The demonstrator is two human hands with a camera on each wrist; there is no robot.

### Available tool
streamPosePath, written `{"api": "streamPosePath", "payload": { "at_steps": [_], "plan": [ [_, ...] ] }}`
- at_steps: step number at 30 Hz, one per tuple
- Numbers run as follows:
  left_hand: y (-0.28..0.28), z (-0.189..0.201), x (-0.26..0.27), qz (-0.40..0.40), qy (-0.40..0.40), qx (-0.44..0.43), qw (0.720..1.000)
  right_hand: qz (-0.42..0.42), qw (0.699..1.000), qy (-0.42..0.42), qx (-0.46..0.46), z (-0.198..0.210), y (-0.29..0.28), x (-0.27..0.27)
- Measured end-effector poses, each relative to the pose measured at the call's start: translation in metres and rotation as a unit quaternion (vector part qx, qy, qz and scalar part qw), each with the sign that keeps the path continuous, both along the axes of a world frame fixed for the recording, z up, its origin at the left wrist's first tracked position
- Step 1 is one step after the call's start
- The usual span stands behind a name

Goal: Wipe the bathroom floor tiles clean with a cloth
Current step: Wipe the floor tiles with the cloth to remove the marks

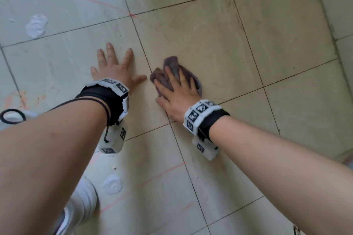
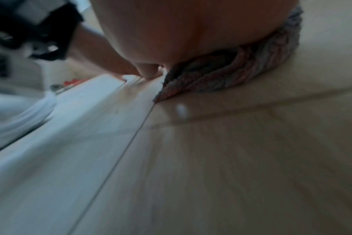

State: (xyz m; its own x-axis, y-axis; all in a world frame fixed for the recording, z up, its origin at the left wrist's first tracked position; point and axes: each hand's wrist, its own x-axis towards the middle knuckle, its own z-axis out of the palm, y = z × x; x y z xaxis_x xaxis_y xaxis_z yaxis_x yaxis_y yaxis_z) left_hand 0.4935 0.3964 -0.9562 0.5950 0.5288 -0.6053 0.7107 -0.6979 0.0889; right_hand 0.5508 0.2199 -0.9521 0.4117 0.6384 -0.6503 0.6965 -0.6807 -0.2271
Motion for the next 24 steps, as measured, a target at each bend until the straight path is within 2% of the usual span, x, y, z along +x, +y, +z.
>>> {"api": "streamPosePath", "payload": {
  "at_steps": [4, 7, 12, 13, 15, 19, 21, 24],
  "plan": [
    [0.001, 0.002, -0.002, 0.001, 0.001, -0.004, 1.000, 0.085, 0.996, 0.001, -0.035, 0.004, -0.050, 0.002],
    [0.001, 0.005, -0.001, -0.001, 0.008, -0.012, 1.000, 0.035, 0.998, -0.027, -0.048, 0.004, -0.061, 0.034],
    [0.002, 0.003, 0.000, 0.003, 0.004, -0.008, 1.000, -0.103, 0.994, -0.035, -0.017, -0.007, -0.001, 0.049],
    [0.001, 0.002, 0.000, 0.004, 0.004, -0.007, 1.000, -0.113, 0.993, -0.033, -0.011, -0.007, 0.008, 0.043],
    [0.002, 0.002, 0.000, 0.005, 0.004, -0.002, 1.000, -0.080, 0.996, -0.029, -0.008, -0.006, 0.013, 0.027],
    [0.002, 0.004, 0.004, 0.013, 0.001, -0.005, 1.000, 0.000, 0.999, -0.012, -0.033, 0.001, -0.036, 0.011],
    [-0.001, 0.004, 0.007, 0.022, 0.003, -0.005, 1.000, -0.028, 0.998, -0.029, -0.057, 0.003, -0.074, 0.028],
    [-0.009, -0.001, 0.011, 0.037, 0.005, -0.001, 0.999, -0.128, 0.984, -0.055, -0.108, 0.011, -0.113, 0.071]
  ]
}}
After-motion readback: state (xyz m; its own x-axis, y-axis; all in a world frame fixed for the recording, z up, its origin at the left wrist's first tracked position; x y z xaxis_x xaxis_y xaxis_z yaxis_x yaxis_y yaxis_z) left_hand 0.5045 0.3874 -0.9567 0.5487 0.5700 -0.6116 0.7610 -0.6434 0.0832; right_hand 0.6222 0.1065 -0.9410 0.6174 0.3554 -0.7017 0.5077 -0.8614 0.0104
